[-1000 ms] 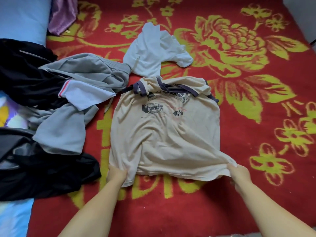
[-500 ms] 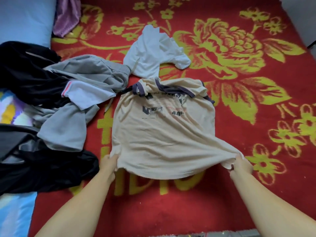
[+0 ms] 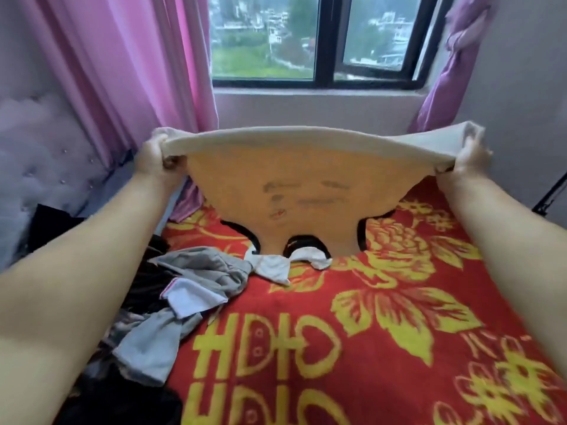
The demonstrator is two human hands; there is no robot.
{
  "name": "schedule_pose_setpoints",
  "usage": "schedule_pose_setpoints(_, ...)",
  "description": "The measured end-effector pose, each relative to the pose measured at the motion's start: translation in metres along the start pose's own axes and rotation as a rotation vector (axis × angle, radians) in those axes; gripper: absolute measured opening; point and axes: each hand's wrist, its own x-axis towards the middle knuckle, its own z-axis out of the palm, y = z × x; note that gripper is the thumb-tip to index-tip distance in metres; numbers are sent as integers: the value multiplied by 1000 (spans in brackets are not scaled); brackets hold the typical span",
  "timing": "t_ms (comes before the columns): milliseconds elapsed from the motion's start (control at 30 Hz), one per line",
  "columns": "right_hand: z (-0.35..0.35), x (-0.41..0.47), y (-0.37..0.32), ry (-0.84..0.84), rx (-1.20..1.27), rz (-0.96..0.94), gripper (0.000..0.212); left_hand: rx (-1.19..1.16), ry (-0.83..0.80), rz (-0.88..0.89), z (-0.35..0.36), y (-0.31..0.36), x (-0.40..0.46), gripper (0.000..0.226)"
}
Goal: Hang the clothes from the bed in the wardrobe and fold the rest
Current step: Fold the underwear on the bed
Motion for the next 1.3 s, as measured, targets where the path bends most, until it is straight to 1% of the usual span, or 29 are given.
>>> schedule_pose_setpoints(33,-5,1,-9,-29,1,-26,27,-38,-33,24,0,3,-11,24)
schedule_pose_setpoints(67,-8,3,-18,-13,36,-74,34,-107,-68,40,-2,9,-22,24)
schedule_pose_setpoints(100,-12,2,-26,-20,32,-108,33,-120,-48,41,-2,17,-35,24)
schedule_pose_setpoints(167,-24,-18,-37,-28,83,-91,10,-123,-60,16,-8,15,-60,24)
schedule_pose_setpoints(200,-35,-28,-33,-16,108,-92,4,-125,-56,26,-18,7,-73,24)
schedule_pose_setpoints(300,-86,-55,-10,-33,80,21,7,-66,-64,-22,-52,-17,-128,24)
schedule_pose_setpoints(333,-109,-61,0,-39,72,53,9,-50,-34,-44,-69,-28,-142,21)
schedule_pose_setpoints(433,-181,-90,31,11,23,148,33,-1,23,-108,-125,-62,-184,9)
schedule_pose_setpoints(500,-231,-118,55,52,-61,227,39,74,41,-173,-170,-91,-209,17)
schedule_pose_setpoints(567,-277,-142,77,127,-172,289,33,181,99,-254,-218,-120,-235,34)
schedule_pose_setpoints(600,-301,-151,91,169,-238,314,24,234,142,-284,-241,-134,-249,40)
schedule_pose_setpoints(667,-349,-171,118,238,-322,346,7,367,251,-348,-286,-159,-278,36)
schedule_pose_setpoints(733,-400,-194,150,297,-415,407,1,542,369,-435,-331,-184,-311,29)
schedule_pose_setpoints(800,-448,-220,180,340,-524,507,8,635,461,-518,-374,-207,-339,28)
schedule_pose_setpoints(867,-489,-247,202,385,-609,573,15,661,536,-606,-411,-230,-366,27)
schedule_pose_setpoints(933,-522,-275,210,398,-642,645,15,671,587,-710,-437,-246,-392,24)
schedule_pose_setpoints(967,-535,-286,209,372,-670,668,14,679,600,-757,-447,-251,-402,23)
schedule_pose_setpoints(1033,-550,-301,203,285,-686,683,23,686,630,-804,-464,-256,-421,23)
schedule_pose_setpoints(1100,-553,-304,201,254,-654,730,24,674,655,-805,-469,-253,-429,32)
schedule_pose_setpoints(1133,-553,-300,204,272,-648,739,18,656,660,-786,-467,-251,-427,35)
schedule_pose_setpoints(1167,-548,-297,205,313,-604,742,8,633,660,-760,-463,-248,-424,36)
schedule_pose_setpoints(1200,-543,-291,207,333,-549,736,7,609,650,-730,-457,-246,-417,36)
schedule_pose_setpoints(1233,-536,-282,208,326,-497,724,16,584,632,-699,-450,-244,-408,35)
schedule_pose_setpoints(1300,-520,-263,211,270,-466,692,25,547,603,-632,-436,-244,-388,29)
